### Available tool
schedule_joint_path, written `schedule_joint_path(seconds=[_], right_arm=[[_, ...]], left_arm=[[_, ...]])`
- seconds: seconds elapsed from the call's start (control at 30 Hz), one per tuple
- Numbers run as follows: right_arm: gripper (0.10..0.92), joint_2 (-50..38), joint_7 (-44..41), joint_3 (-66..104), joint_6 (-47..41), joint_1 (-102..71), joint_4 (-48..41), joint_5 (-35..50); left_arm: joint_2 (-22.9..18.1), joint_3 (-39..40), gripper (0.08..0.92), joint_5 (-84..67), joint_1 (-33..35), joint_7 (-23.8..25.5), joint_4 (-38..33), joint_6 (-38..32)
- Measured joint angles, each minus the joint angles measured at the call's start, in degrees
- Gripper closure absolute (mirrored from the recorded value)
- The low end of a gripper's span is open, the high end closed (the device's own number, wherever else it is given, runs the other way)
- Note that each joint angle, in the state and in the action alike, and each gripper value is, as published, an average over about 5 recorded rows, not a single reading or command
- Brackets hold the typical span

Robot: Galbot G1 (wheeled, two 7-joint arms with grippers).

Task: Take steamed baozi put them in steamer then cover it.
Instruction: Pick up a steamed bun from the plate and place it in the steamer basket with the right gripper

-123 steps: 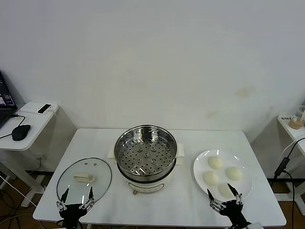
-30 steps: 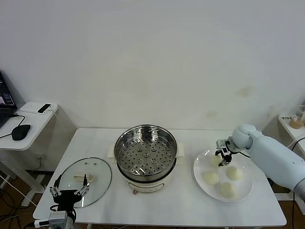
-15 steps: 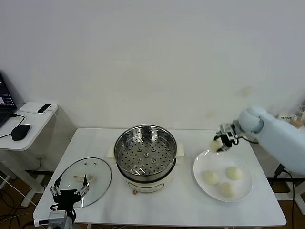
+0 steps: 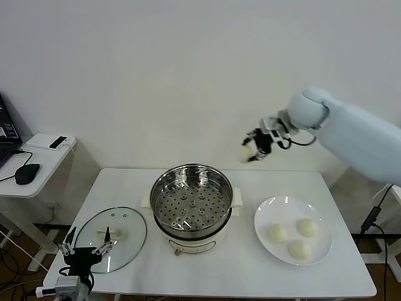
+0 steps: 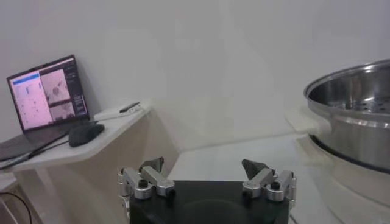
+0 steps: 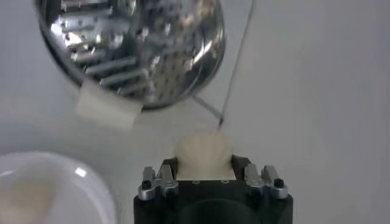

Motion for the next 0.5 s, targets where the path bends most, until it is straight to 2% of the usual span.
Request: schedule_joint_path(seconds=[0.23,0.5], right_arm=[[0.457,8.1,1.2,-5.0,3.9,1.0,-2.5,0.0],[0.457,15.2,2.6,-9.4,10.9,0.2,-6.7,-5.7]], left_arm=[[-0.4,-0.8,0.177,-0.4,-0.7,0.1,-0.2,0.3],[-0.6,-1.6,0.177,-0.7,-1.2,0.1,-0.3,0.6]])
